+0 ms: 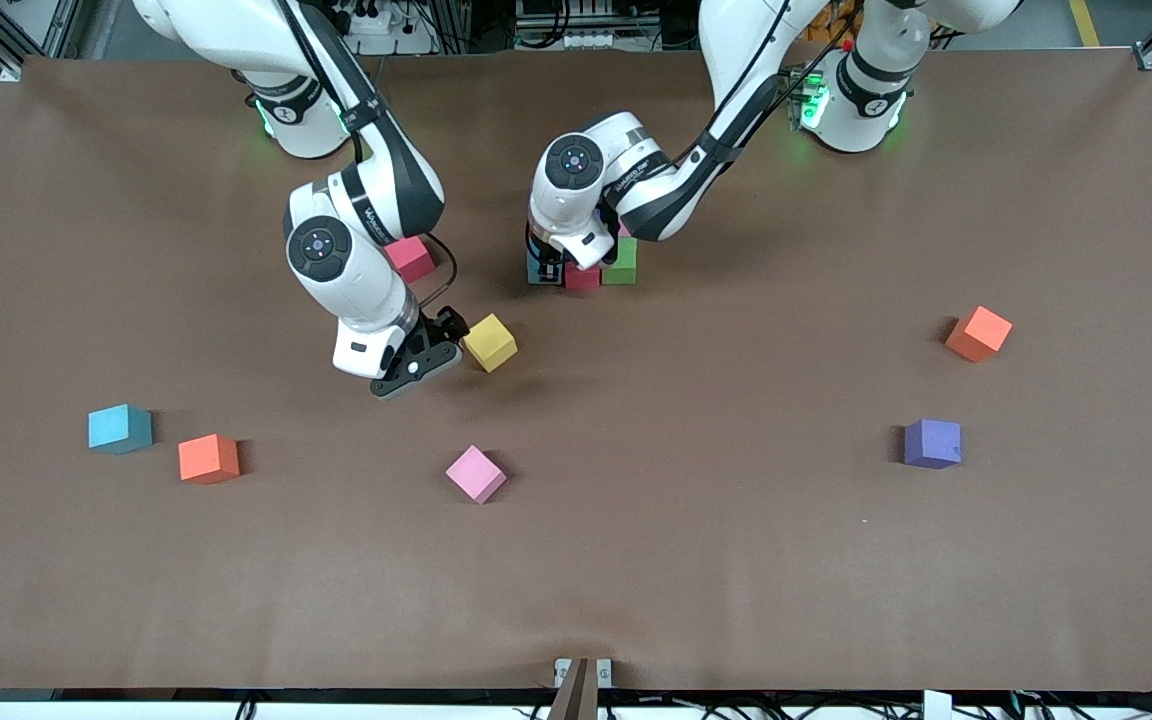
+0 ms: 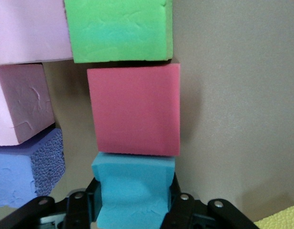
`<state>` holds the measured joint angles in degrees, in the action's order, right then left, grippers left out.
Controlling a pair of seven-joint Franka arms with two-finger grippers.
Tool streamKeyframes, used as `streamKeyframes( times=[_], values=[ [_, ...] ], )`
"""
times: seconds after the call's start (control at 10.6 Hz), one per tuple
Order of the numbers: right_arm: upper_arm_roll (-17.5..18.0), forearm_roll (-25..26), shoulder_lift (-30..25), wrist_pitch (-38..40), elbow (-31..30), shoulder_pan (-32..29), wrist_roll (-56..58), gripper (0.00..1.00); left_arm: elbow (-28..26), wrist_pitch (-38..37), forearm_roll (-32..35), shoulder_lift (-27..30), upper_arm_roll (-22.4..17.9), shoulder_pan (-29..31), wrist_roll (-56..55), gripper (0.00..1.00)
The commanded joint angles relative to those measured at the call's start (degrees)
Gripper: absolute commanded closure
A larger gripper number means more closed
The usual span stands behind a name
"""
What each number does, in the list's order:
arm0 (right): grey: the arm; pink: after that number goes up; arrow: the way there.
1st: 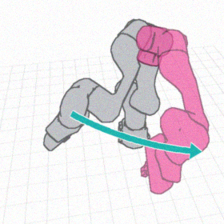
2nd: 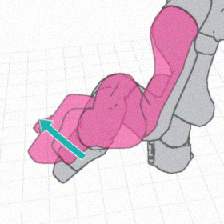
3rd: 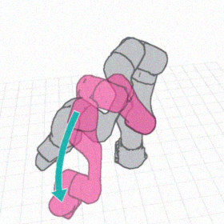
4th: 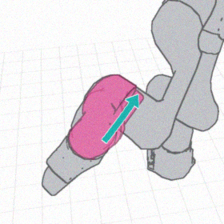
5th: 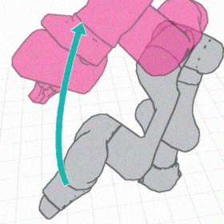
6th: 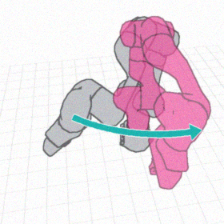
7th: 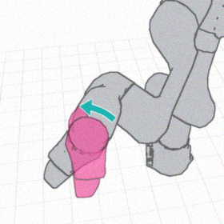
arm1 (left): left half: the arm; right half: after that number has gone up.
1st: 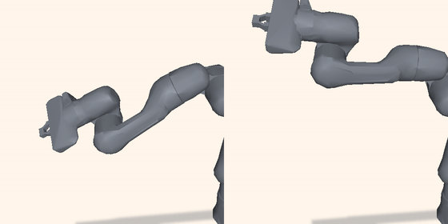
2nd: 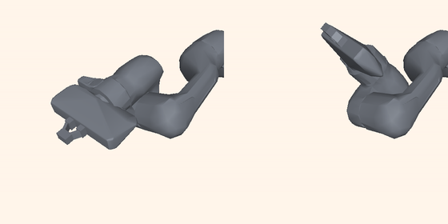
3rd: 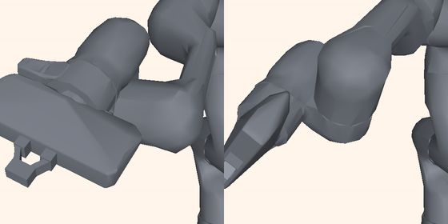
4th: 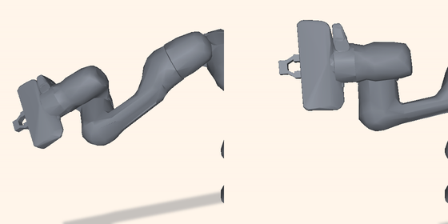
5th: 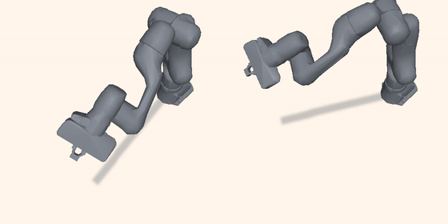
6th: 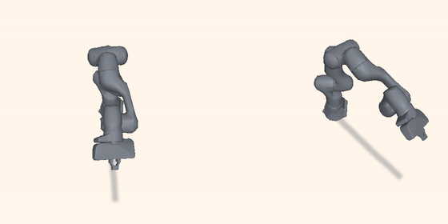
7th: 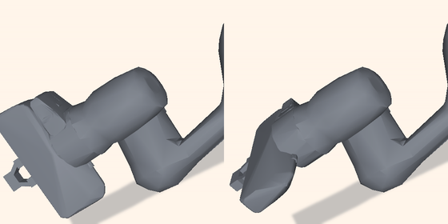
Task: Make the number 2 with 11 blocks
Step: 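Grasp the yellow cube with the right gripper while the left gripper holds cyan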
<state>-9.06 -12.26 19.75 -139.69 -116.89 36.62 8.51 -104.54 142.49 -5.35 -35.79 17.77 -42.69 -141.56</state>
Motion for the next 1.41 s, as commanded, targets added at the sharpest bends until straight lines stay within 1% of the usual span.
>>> streamKeyframes(
  times=[0.0,0.75,0.94,1.32],
  values=[
    [-0.1,0.0,-2.3,0.3,-2.0,0.6,0.7,0.00,-1.4,0.3,-0.5,1.2,0.3,0.6,1.2,0.57],
    [0.0,0.0,-1.6,-0.8,-2.0,3.4,1.2,0.00,-1.4,0.3,-0.5,1.2,0.3,0.9,1.8,0.56],
    [0.8,0.0,-1.4,-0.8,-2.0,3.8,1.2,0.00,-1.4,0.3,-0.6,1.1,0.3,1.0,1.8,0.55],
    [0.8,0.0,-1.4,-2.0,-4.0,3.8,1.2,0.00,-1.2,0.2,-0.6,0.7,0.3,1.2,1.8,0.44]
  ],
)
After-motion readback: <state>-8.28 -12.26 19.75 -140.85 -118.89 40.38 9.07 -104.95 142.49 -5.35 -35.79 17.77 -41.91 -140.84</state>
